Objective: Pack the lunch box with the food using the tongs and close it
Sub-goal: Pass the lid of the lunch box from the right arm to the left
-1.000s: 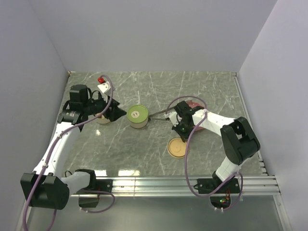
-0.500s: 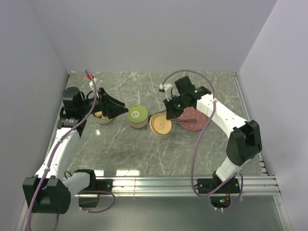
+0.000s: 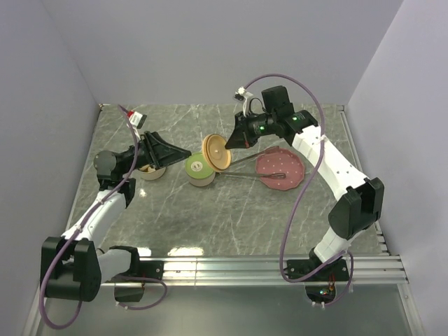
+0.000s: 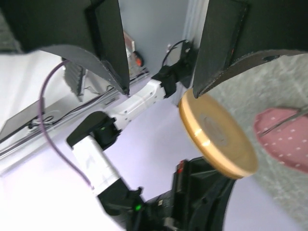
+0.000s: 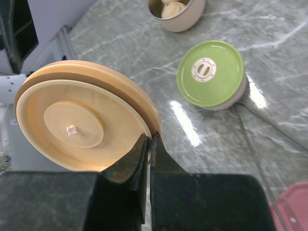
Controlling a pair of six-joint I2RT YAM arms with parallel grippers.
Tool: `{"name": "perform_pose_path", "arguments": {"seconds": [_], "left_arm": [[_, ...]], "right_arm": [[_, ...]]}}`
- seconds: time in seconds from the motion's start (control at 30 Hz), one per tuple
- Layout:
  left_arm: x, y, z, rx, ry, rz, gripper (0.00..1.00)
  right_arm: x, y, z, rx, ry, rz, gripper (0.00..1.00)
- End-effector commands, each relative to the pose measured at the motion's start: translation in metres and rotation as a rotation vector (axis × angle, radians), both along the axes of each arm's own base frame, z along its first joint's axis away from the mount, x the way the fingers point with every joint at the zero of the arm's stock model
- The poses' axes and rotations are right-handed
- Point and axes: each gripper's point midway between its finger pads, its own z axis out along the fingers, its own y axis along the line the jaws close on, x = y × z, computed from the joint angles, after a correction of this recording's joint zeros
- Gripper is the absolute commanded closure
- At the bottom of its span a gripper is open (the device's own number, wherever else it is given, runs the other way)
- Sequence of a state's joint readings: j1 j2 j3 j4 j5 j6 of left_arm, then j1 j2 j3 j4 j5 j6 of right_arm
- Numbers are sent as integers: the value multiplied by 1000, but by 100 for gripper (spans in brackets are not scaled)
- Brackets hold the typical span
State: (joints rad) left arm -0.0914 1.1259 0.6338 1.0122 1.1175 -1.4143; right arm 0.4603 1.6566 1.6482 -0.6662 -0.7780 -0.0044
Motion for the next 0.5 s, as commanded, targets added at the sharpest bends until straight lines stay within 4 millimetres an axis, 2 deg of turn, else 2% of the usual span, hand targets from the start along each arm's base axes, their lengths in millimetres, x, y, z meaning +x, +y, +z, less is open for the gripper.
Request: {"name": "perform_pose_path", "arguments": {"seconds": [0.0,0.27,0.47], "left_arm": [[-13,-4,30,-108,-52,-25,41],[-8,-15,12,-115,11,-43,49],[-5,-19,6,-123,39,-52,53]], "right_arm": [[-4,11,14,94,28,28,100],[-8,14,14,122,46,40,100],[-12,15,17,138,50,55,100]]}}
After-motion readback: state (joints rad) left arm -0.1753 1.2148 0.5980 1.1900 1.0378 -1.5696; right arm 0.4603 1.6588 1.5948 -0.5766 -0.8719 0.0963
